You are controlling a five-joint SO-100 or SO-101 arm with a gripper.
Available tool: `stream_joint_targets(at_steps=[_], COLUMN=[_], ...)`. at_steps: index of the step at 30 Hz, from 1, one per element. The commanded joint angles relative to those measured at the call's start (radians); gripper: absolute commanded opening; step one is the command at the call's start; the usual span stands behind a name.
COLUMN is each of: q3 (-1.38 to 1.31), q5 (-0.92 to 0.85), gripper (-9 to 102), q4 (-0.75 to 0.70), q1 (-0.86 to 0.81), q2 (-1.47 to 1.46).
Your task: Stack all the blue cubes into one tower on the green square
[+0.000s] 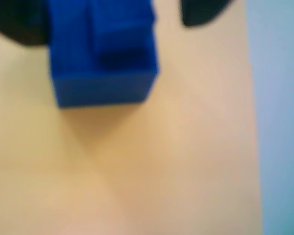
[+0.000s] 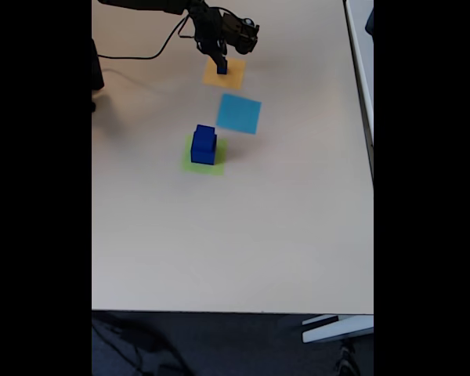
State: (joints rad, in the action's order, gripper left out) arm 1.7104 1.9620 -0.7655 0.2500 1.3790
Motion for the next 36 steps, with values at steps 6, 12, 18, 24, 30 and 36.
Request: stream_joint_targets(at_steps=[6,12,18,24,30,36], q3=[-0.026,-0.026,-0.025,-0.025,-0.021,-0.018], q5=[-0.015,-0.015,-0.017,-0.021,-0.021,-0.021], gripper=[10,10,5,5,4,2], q4=[-0.003,-0.003,-0.003,-0.003,-0.003,-0.003], q1=[-0.005,-0.005,-0.008,-0.011,-0.011,-0.014], q2=[0.092,0.091,0.089,0.089,0.089,0.091])
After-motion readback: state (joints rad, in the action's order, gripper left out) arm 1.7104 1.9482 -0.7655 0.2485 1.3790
